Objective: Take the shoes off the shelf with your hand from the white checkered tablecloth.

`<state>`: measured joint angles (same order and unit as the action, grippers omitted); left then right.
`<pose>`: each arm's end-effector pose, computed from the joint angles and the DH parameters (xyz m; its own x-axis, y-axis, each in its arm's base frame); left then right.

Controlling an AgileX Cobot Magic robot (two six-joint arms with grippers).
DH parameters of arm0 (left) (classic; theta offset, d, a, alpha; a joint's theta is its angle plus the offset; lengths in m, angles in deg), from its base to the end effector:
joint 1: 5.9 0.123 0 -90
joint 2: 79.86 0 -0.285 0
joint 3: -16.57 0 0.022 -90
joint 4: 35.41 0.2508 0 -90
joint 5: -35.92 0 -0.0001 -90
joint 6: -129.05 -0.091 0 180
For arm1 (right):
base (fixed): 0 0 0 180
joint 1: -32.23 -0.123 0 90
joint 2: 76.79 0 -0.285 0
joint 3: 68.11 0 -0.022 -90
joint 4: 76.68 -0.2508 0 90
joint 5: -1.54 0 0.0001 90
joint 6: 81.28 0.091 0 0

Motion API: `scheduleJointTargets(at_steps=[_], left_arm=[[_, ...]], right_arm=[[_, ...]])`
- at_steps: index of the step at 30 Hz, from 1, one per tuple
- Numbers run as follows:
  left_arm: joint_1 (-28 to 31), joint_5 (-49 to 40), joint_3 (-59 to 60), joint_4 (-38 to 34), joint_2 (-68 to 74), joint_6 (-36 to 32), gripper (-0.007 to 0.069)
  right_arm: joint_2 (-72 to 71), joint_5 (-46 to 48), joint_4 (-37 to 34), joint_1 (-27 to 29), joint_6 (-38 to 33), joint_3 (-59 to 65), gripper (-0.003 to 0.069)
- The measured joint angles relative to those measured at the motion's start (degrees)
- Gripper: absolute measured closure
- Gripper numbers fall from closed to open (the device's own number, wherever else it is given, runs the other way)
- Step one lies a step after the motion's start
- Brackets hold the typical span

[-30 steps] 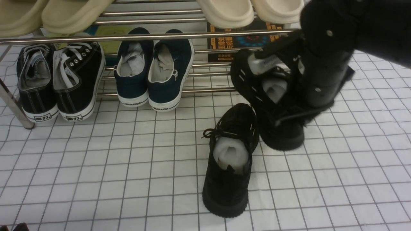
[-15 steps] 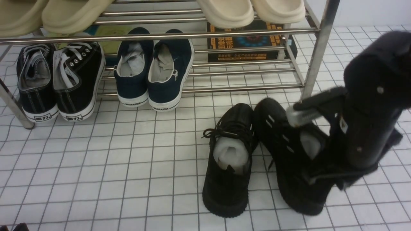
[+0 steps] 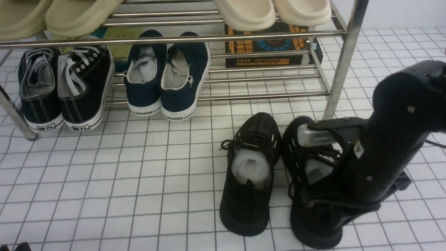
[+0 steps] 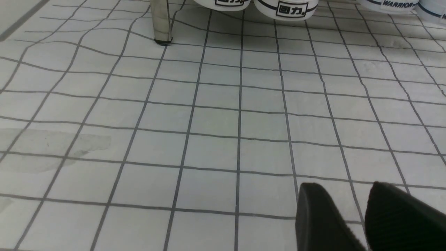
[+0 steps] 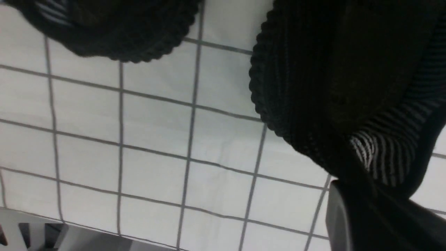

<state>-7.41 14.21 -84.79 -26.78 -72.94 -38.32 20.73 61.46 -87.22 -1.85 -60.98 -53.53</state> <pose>0.0524 0.0037 0.1720 -0.2900 -0.0725 -0.9543 -0.0502 0.9969 -0.0605 0.2329 0.1750 0.2427 -0.9864 -0.1517 -0.0641 -0.1617 0.9654 0.2044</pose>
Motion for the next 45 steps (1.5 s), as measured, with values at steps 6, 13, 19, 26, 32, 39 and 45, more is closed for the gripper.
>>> scheduleJointTargets(at_steps=[6,13,19,26,32,39,45], left_arm=[[0.0,0.0,0.0,0.0,0.0,0.0,0.0384],[0.0,0.0,0.0,0.1,0.0,0.0,0.0384],[0.0,0.0,0.0,0.0,0.0,0.0,0.0384],[0.0,0.0,0.0,0.0,0.0,0.0,0.0384],[0.0,0.0,0.0,0.0,0.0,0.0,0.0384],[0.0,0.0,0.0,0.0,0.0,0.0,0.0384],[0.0,0.0,0.0,0.1,0.0,0.0,0.0384]], right_arm=[[0.0,-2.3,-0.7,0.0,-0.7,0.0,0.0598],[0.0,2.7,1.6,0.0,-1.0,-3.5,0.0394],[-0.7,9.2,5.8,0.0,-4.7,-10.3,0.0282],[-10.9,10.3,6.9,0.0,-9.9,-11.6,0.0411],[-25.3,10.7,7.0,0.0,-10.2,-7.6,0.064],[-48.2,-16.2,8.0,0.0,-10.2,14.6,0.0674],[-51.4,-34.1,9.2,0.0,-10.2,28.7,0.0674]])
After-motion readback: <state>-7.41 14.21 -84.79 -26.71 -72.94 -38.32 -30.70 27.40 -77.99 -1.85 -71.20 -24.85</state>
